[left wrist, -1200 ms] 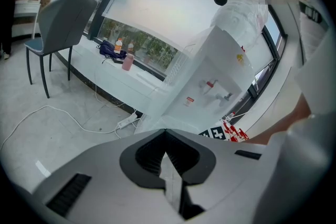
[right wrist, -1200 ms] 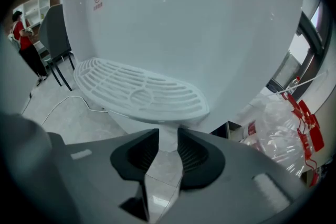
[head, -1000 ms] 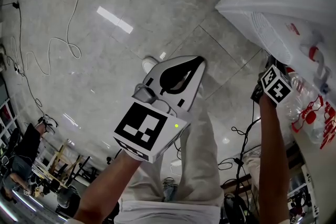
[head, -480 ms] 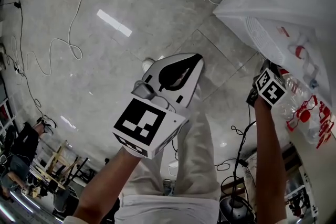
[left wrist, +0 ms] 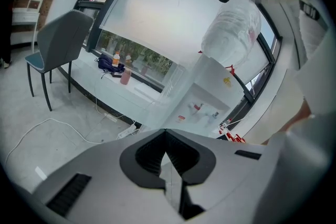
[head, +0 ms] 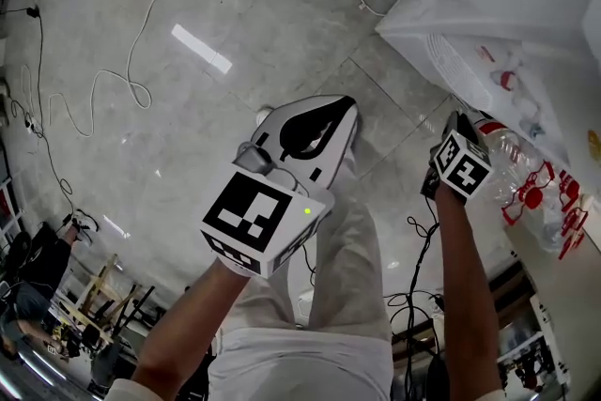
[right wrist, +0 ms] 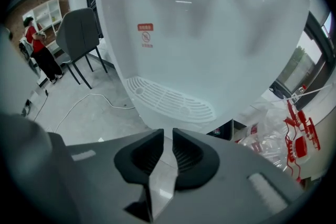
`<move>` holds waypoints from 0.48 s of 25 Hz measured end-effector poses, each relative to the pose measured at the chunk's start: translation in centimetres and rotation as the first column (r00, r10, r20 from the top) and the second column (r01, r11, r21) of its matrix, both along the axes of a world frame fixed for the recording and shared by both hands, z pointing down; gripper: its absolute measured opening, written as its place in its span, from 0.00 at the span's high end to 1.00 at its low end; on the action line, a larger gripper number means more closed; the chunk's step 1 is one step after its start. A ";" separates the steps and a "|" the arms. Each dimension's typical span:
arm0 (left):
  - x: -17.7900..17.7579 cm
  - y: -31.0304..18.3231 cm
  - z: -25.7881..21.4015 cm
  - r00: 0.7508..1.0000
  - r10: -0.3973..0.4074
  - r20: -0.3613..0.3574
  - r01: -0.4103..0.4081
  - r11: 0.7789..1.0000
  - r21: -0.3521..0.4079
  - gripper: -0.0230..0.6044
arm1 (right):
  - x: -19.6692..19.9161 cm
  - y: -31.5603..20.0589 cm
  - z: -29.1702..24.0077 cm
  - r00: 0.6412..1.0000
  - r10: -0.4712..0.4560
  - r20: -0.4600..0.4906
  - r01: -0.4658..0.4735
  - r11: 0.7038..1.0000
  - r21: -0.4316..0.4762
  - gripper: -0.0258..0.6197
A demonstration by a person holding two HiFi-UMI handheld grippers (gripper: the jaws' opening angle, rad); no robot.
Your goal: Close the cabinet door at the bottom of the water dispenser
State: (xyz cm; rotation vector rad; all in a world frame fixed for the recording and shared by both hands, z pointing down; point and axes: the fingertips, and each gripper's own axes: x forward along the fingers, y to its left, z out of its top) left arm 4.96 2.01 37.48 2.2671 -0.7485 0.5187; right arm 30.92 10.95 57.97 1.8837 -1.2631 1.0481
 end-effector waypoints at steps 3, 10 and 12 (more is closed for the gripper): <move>-0.5 0.1 -1.6 1.000 -0.014 -0.002 0.014 1.000 0.006 0.95 | -1.8 -0.6 -1.7 0.999 -0.045 0.011 0.045 0.999 0.002 0.92; -1.6 0.7 -5.3 0.999 -0.047 -0.011 0.047 0.999 0.021 0.95 | -5.4 -1.6 -5.7 0.993 -0.107 0.054 0.105 0.994 0.040 0.94; -2.1 0.7 -6.3 0.998 -0.064 -0.008 0.064 0.998 0.027 0.95 | -6.2 -1.8 -6.9 0.990 -0.126 0.068 0.123 0.991 0.049 0.94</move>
